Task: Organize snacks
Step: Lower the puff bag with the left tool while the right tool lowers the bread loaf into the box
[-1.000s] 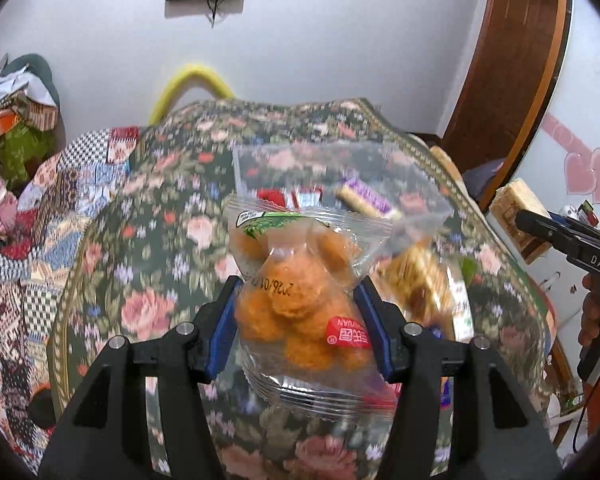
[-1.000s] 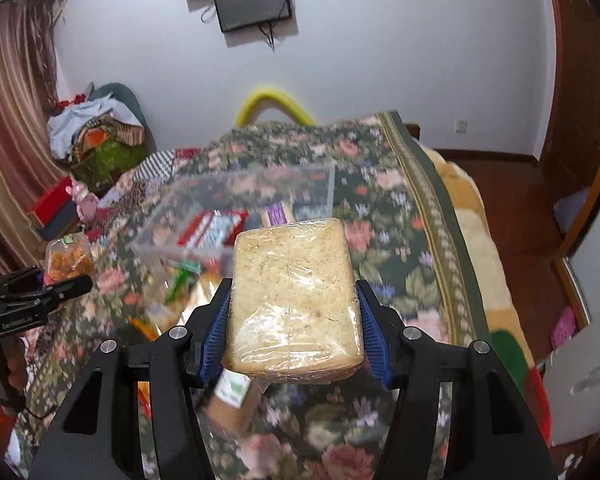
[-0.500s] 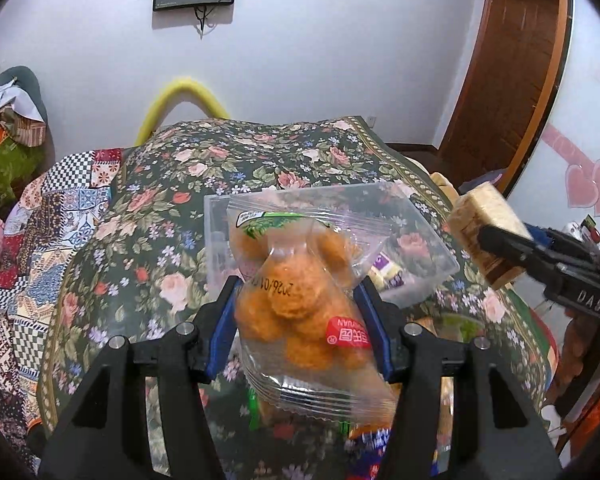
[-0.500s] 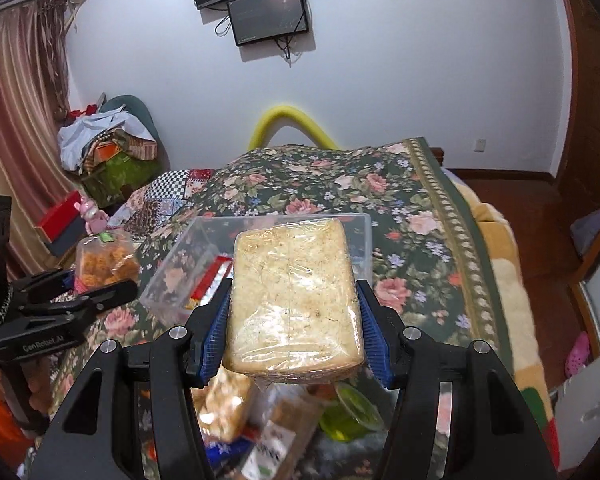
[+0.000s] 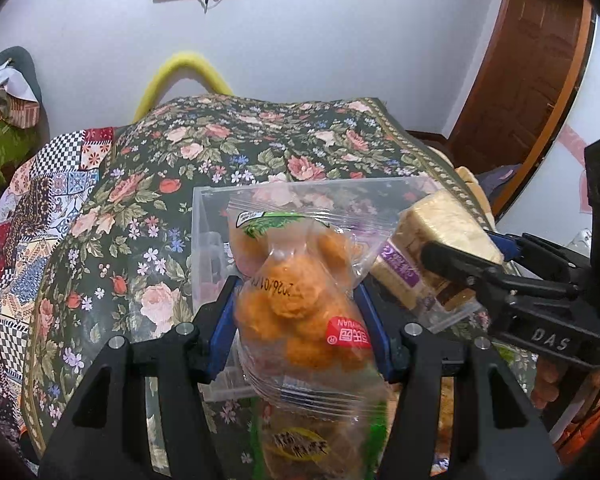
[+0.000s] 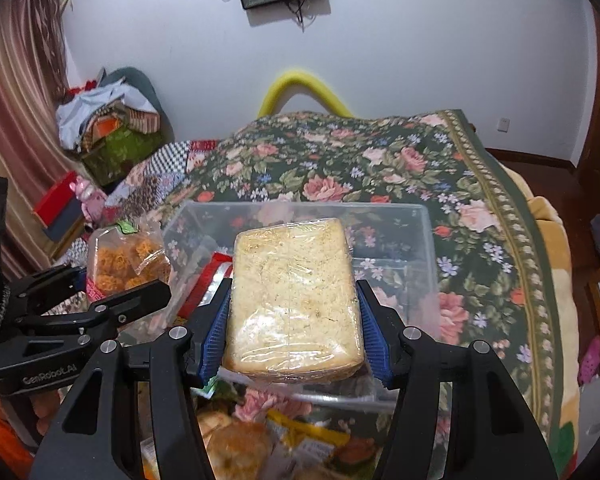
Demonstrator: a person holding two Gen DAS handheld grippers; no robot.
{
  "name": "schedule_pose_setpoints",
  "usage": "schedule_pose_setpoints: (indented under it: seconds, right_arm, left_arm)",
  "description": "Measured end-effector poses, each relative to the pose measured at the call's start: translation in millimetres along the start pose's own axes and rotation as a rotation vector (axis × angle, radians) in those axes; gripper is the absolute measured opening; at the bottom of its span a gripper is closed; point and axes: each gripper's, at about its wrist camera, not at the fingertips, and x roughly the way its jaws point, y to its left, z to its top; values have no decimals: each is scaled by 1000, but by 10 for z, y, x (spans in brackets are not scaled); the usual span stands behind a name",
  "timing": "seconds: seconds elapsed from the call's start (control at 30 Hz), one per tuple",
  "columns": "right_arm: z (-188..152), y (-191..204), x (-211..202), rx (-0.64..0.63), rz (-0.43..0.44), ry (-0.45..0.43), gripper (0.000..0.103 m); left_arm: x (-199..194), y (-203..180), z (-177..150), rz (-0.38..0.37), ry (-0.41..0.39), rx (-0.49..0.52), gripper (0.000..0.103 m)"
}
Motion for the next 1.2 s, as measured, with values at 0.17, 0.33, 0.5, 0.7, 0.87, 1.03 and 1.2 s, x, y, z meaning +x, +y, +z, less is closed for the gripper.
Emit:
schedule_pose_setpoints:
  seconds: [0.17, 0.33, 0.5, 0.7, 0.87, 1.03, 1.2]
  right_arm:
    - [18, 48, 212, -38, -5, 53, 55]
    - [-30, 67, 378, -69, -13, 104, 55]
    - [-81, 32, 480, -59, -6, 158, 55]
    - [-102, 40, 444, -62, -3, 171, 57]
    - [-43, 46, 274, -52, -2, 129, 57]
    - [-12, 50, -42, -49, -7, 72, 57]
    - [-50, 42, -356, -47, -15, 23, 59]
  left_arm:
    - [158, 31, -22, 3, 32, -8, 57]
    - [276, 63, -42, -2, 54, -29, 57]
    - [308, 74, -91, 25, 52, -42, 57]
    - [232, 19, -134, 38, 44, -15, 61]
    - [40, 36, -93, 26, 22, -37, 62]
    - [-243, 13, -122, 25, -4, -20, 63]
    - [-502, -11, -243, 20, -8, -4, 65]
